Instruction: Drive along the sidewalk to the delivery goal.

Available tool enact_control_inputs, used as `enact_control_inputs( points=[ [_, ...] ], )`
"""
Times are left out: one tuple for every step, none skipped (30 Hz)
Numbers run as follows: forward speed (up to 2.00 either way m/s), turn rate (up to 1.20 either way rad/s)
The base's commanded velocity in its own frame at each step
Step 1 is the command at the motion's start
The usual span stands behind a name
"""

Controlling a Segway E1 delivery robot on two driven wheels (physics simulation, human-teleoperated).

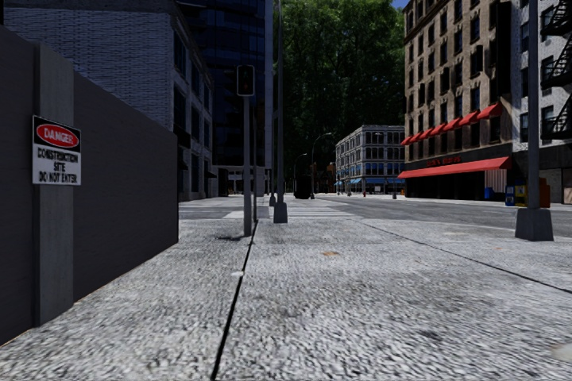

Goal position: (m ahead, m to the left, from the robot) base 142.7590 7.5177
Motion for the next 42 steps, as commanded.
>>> enact_control_inputs(
  points=[
    [1.98, -0.65],
    [1.98, -0.71],
    [1.98, -0.76],
    [1.98, -0.81],
    [1.98, -0.44],
    [1.98, -0.44],
    [1.98, 0.0],
    [1.98, 0.0],
    [1.98, 0.0],
    [2.0, 0.0],
    [2.0, 0.0],
    [2.0, 0.0],
    [2.0, 0.0],
    [2.0, 0.0],
    [2.0, 0.0],
    [2.0, 0.0],
    [2.0, 0.0],
    [2.0, 0.0],
    [2.0, 0.0],
    [2.0, -0.8],
    [2.0, -1.17],
    [2.0, -1.18],
    [2.0, -0.32],
    [2.0, -0.32],
    [2.0, 0.0],
    [2.0, 0.0],
    [2.0, 0.0],
    [2.0, 0.0],
    [2.0, 0.0],
    [2.0, 0.0],
    [2.0, 0.0],
    [2.0, 0.0],
    [2.0, 0.0],
    [2.0, 0.0],
    [2.0, 0.0],
    [2.0, 0.0],
    [2.0, -0.78],
    [2.0, -1.2],
    [2.0, -1.2],
    [2.0, -1.2],
    [2.0, -1.2],
    [2.0, -1.2]
  ],
)
